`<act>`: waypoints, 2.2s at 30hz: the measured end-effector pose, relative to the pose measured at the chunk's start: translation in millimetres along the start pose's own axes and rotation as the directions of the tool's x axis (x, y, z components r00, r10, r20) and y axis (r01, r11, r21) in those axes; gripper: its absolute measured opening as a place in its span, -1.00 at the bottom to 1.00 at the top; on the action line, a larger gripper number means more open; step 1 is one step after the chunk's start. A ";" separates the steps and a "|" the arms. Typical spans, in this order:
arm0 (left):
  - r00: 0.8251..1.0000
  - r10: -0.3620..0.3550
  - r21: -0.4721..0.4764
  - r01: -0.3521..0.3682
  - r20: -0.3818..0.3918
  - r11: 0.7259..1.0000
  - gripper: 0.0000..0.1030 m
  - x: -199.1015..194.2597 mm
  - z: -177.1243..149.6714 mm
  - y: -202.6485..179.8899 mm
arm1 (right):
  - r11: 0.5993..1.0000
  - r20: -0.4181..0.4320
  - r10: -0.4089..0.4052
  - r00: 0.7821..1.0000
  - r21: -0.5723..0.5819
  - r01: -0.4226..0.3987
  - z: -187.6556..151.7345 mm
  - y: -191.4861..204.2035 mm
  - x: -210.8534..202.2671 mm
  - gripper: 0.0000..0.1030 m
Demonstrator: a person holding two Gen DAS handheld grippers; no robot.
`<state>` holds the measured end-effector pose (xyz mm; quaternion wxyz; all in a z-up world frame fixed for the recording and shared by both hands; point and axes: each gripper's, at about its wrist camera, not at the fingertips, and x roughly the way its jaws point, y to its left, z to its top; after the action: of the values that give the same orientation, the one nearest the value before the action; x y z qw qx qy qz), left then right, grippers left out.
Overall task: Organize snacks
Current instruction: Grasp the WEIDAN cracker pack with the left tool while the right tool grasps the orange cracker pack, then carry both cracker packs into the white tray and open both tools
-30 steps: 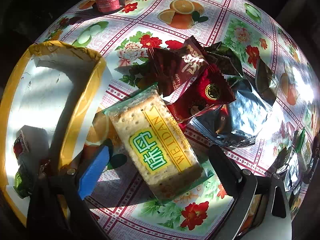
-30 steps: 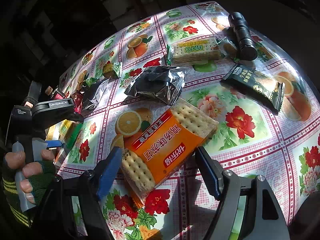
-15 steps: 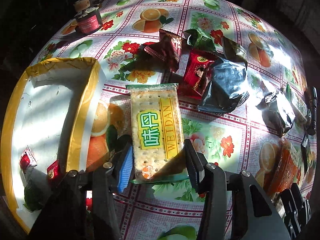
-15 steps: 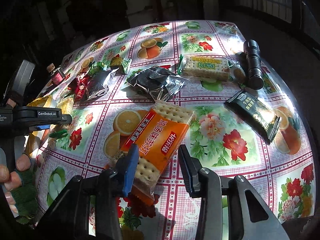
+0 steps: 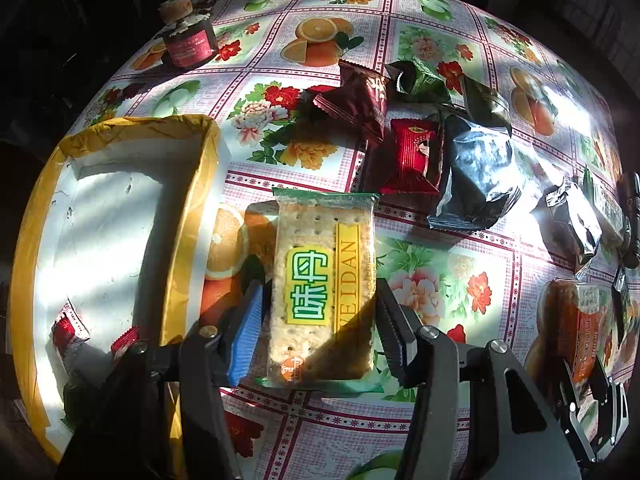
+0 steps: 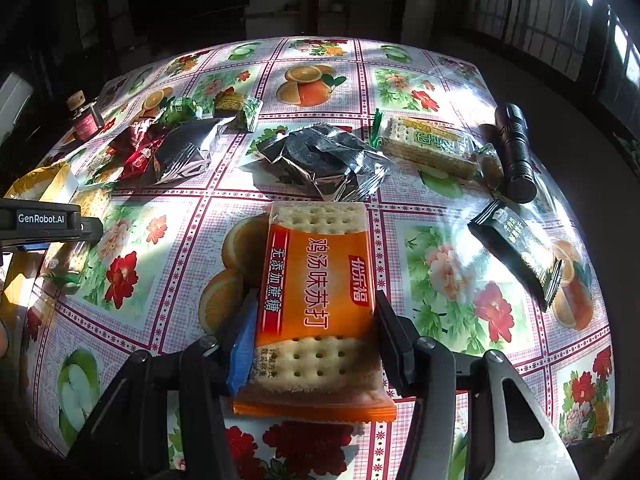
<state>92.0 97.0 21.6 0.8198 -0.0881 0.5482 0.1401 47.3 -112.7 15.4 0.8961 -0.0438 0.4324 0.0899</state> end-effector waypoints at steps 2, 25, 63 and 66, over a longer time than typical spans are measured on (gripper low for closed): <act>1.000 0.016 0.025 -0.016 0.007 1.000 -0.07 -5.6 -9.7 -2.4 | 0.997 0.010 0.066 0.998 0.029 -0.066 -5.2 -6.8 -8.9 0.04; 0.988 0.013 0.112 -0.030 0.154 0.993 -0.07 -98.9 -112.6 32.2 | 0.915 0.099 0.402 0.910 -0.009 -0.403 -28.0 29.3 -91.5 0.03; 0.991 -0.003 -0.079 0.013 0.136 0.997 -0.06 -95.4 -92.1 139.3 | 0.827 0.039 0.553 0.832 -0.144 -0.543 4.4 129.3 -85.0 0.03; 0.993 -0.006 -0.104 0.018 0.122 0.994 -0.06 -89.8 -80.9 157.5 | 0.797 0.028 0.594 0.804 -0.153 -0.584 15.3 151.0 -78.2 0.03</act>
<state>-62.4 209.8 74.9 0.8466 -0.1256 0.4888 0.1688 -18.6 28.0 86.0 0.8340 0.0350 0.3837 0.3949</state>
